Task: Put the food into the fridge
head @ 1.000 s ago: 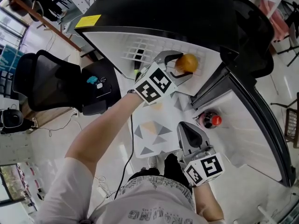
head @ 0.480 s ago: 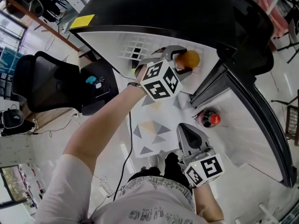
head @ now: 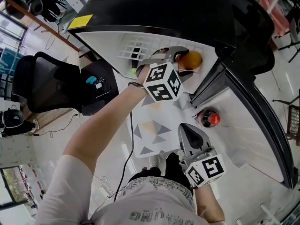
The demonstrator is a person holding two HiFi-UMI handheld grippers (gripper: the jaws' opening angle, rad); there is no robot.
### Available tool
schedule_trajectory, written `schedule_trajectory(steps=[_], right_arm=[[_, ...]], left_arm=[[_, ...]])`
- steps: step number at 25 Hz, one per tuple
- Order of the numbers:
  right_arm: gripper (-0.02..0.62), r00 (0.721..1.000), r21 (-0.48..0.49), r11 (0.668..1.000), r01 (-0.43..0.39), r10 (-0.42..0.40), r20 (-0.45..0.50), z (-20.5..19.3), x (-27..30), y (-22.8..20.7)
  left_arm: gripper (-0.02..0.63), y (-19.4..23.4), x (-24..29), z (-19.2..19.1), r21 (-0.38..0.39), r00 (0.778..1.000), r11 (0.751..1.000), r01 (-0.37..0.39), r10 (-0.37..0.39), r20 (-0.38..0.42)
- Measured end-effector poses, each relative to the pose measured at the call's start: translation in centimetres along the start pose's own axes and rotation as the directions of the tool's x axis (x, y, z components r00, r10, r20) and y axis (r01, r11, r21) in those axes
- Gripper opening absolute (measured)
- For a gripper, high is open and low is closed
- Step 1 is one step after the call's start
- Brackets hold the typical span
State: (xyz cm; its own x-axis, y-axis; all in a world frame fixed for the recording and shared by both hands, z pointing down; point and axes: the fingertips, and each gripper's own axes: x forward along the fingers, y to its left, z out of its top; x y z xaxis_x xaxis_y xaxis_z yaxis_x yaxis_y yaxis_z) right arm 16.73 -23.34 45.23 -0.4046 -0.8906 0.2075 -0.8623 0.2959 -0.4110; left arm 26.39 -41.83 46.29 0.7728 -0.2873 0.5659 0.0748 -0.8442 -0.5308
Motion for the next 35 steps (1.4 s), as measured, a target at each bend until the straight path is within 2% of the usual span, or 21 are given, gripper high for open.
schedule_trajectory(steps=[15, 22, 25, 28, 35], right_arm=[[0.002, 1.000, -0.006, 1.000, 0.001, -0.001, 0.003, 0.3, -0.2, 0.0], [0.002, 1.000, -0.029, 1.000, -0.004, 0.005, 0.017, 1.1, -0.4, 1.1], [0.002, 0.999, -0.044, 0.999, 0.010, -0.009, 0.032, 1.9, -0.7, 1.5], [0.002, 0.999, -0.063, 0.998, 0.029, -0.026, 0.045, 2.6, -1.1, 1.9], [0.002, 0.997, -0.120, 0.991, 0.053, -0.046, 0.066, 3.6, -2.2, 4.0]], left_arm=[[0.336, 0.3, -1.1, 0.3, -0.051, 0.999, 0.999, -0.021, 0.022, 0.023], [0.334, 0.4, -4.7, 1.0, -0.118, 0.995, 0.991, -0.059, 0.068, 0.073], [0.333, 0.3, -7.3, 1.2, -0.171, 0.990, 0.982, -0.078, 0.096, 0.103], [0.310, 0.1, -9.9, 1.3, -0.233, 0.983, 0.967, -0.101, 0.133, 0.128], [0.223, -1.7, -15.9, 1.8, -0.309, 0.961, 0.941, -0.139, 0.203, 0.188]])
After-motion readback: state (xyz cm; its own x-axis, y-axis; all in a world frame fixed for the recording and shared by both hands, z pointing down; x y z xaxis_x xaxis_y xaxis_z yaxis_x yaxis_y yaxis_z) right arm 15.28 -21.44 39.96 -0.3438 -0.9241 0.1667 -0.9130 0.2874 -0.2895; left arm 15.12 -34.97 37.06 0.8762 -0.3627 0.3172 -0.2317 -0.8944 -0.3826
